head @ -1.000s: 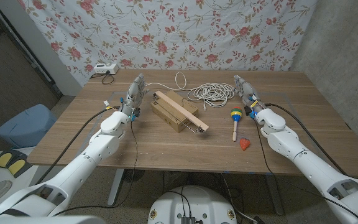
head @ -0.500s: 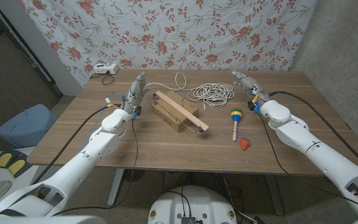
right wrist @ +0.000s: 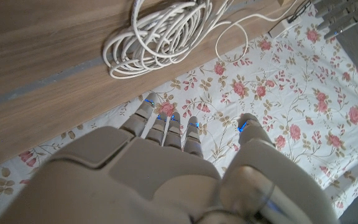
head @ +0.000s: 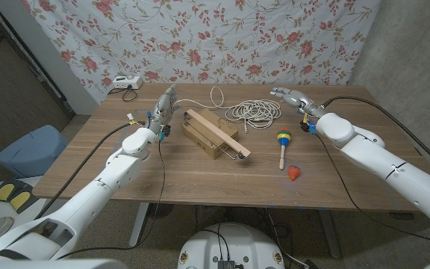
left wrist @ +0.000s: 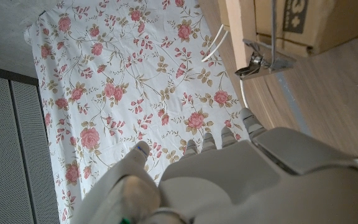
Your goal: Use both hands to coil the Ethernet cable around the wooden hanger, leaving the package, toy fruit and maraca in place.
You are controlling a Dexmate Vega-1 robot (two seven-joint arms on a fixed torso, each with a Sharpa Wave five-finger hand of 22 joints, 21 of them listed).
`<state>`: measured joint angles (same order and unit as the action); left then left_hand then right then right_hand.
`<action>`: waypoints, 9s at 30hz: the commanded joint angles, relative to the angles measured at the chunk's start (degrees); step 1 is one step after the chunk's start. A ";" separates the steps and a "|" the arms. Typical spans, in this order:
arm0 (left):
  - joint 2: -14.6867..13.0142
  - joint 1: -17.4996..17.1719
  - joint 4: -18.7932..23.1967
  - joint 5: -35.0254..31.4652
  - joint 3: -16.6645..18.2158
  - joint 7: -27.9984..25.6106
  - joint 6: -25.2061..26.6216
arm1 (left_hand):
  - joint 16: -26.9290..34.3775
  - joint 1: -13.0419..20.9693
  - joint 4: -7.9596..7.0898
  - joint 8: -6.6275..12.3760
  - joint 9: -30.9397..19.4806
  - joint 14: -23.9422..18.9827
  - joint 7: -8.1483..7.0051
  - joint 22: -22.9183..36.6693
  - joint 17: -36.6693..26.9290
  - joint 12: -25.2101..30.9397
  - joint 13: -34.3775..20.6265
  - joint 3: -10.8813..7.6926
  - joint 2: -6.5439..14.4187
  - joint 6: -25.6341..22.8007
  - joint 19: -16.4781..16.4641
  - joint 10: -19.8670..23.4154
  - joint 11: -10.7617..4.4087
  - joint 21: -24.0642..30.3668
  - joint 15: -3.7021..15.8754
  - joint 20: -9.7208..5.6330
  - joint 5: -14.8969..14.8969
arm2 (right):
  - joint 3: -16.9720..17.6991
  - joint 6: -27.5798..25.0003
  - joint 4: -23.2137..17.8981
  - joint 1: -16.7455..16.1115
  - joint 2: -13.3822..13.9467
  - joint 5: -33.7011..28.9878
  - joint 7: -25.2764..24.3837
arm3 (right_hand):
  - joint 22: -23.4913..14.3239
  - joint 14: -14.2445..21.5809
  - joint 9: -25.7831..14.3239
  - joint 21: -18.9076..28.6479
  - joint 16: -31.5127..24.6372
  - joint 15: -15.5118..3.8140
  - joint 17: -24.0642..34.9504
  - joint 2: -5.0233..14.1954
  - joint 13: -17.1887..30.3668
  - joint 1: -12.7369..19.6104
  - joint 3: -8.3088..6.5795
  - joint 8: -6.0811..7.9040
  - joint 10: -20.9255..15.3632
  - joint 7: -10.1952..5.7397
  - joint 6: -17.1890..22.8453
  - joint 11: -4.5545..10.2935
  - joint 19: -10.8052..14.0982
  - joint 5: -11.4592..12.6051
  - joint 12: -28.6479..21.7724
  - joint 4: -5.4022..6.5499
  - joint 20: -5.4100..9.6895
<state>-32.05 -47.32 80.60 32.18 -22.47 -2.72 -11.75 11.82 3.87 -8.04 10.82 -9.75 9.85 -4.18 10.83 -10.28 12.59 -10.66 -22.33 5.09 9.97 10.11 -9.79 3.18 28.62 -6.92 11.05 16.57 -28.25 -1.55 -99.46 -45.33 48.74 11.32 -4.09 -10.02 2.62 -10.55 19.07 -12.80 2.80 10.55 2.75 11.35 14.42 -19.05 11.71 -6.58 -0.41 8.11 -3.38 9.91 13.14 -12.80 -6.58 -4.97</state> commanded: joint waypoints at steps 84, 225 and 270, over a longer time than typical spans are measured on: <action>-2.14 -0.90 2.42 0.56 0.28 2.01 0.26 | -0.55 -0.22 -0.01 -0.23 -0.35 5.34 -0.48 0.44 -0.39 0.07 -0.56 1.63 0.19 7.13 4.31 -7.74 1.63 -1.20 -1.13 1.12 0.90 | -27.66 -44.04 -29.39 16.80 2.20 -46.31 46.25 | -0.56 15.70 -0.99 0.55 -4.59 -2.31 2.24 -5.86 2.14 -0.13 4.43 1.55 -10.40 3.57 7.49 -2.20 12.70 2.25 -2.33 -1.02 -3.90; -17.24 67.98 23.57 -8.53 -74.72 3.84 90.23 | 7.68 30.37 17.34 3.80 -1.28 -24.32 8.28 2.23 -4.76 12.83 -4.99 0.03 -6.82 -22.90 -16.12 22.53 -2.54 5.91 4.43 -2.01 -2.86 | -4.60 -12.39 -4.63 -6.01 -4.37 -40.55 -20.41 | -12.04 54.64 -31.10 62.45 -66.96 -14.72 60.84 8.06 59.74 34.16 -9.05 16.24 -48.58 -2.63 35.37 12.09 21.34 3.59 -62.91 15.32 11.15; 13.68 78.83 -15.30 -39.82 -107.64 60.19 68.56 | 10.18 36.74 16.64 2.22 -1.91 -28.65 8.06 2.52 -7.89 19.27 -7.80 2.06 -5.61 -31.40 -17.47 28.29 -3.91 7.81 5.84 -1.87 -0.29 | -3.71 -10.43 -2.80 -6.84 -5.40 -39.38 -24.18 | -8.91 53.35 -30.07 64.56 -71.57 -14.71 60.77 7.87 59.65 33.04 -10.43 16.70 -46.75 -2.64 35.69 12.41 21.05 2.88 -67.45 14.91 11.58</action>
<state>-25.70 34.34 77.60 -0.06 -125.32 44.21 62.81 21.48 39.61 8.83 12.54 -11.35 -18.05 3.82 13.16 -17.78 31.20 -18.16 -20.40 -0.80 -20.38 -6.94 17.68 -0.70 35.88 -1.11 9.11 15.78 -31.95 -12.12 -102.54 -52.08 43.70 -27.99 -27.54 -18.94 56.25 -40.55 83.13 -83.84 -8.41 71.23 6.96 70.78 50.85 -28.87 27.83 -53.70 -3.19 43.23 9.02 31.29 16.08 -79.88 8.27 2.94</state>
